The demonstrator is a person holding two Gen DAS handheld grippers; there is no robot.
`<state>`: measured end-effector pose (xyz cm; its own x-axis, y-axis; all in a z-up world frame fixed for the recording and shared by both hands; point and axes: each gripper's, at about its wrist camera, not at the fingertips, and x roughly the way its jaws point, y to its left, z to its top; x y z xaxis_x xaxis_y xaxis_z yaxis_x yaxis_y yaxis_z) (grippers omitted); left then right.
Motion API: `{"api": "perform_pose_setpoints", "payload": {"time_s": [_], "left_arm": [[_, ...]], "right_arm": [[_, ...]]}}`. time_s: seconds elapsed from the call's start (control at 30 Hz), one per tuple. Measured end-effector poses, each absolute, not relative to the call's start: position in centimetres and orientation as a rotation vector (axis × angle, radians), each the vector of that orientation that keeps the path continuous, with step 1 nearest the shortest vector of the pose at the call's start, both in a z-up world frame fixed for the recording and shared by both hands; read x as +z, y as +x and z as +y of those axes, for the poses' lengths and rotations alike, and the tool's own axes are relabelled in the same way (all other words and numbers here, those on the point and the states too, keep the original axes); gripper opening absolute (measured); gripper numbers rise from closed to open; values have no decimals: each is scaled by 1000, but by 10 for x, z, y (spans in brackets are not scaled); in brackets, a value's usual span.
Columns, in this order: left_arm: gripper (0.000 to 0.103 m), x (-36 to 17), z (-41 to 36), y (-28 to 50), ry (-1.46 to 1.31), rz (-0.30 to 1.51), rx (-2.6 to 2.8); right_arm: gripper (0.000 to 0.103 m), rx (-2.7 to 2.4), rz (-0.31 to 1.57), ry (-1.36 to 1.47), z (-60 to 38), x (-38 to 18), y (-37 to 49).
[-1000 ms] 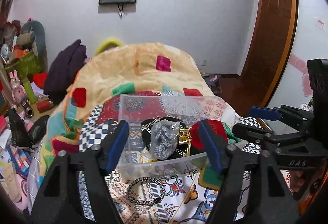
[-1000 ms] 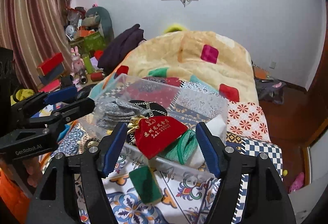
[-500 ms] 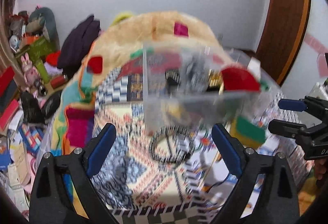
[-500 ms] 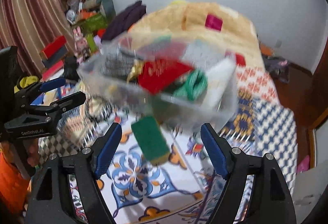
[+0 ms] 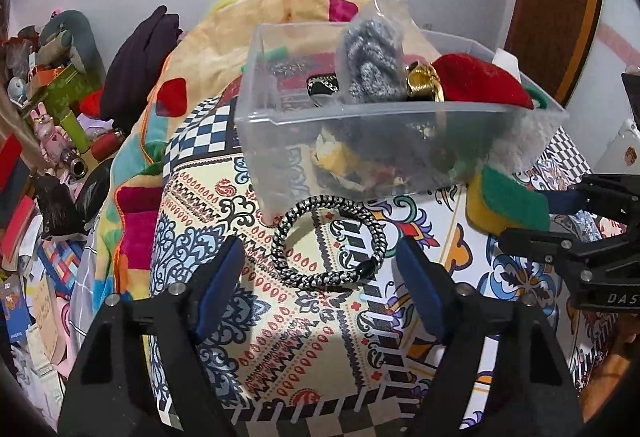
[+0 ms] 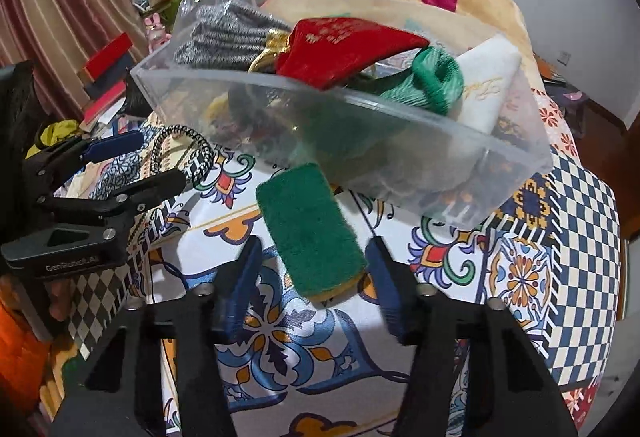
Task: Organize soft objects
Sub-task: 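Grasp the green sponge with the right gripper while the left gripper grasps the braided bracelet, then drop the green sponge and braided bracelet into the clear box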
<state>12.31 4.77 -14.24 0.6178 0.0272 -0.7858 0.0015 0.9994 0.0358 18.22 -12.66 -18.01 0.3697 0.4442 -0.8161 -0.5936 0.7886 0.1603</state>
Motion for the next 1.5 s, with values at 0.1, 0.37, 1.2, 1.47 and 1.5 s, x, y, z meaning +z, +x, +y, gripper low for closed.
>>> {"api": "perform_pose_setpoints", "payload": {"time_s": [0.1,0.37,1.2,1.47,1.5], "left_arm": [[59,-145,47,125,32,927,2],[18,-145,48,120,1,931,-32],[15,-27,37,124,-53,586,-121],[15,-40,26,170,-71,663,-199],[15,-47,23,177,-73,685,-205]], "right_arm": [[33,676,994,-170,-126,-181,180],[32,686,925,-155,-136,-165,171],[31,630,626,-93,-146,-77,188],[31,582,672,-70,-142,-89,220],[31,575,680,-74,-141,-92,222]]}}
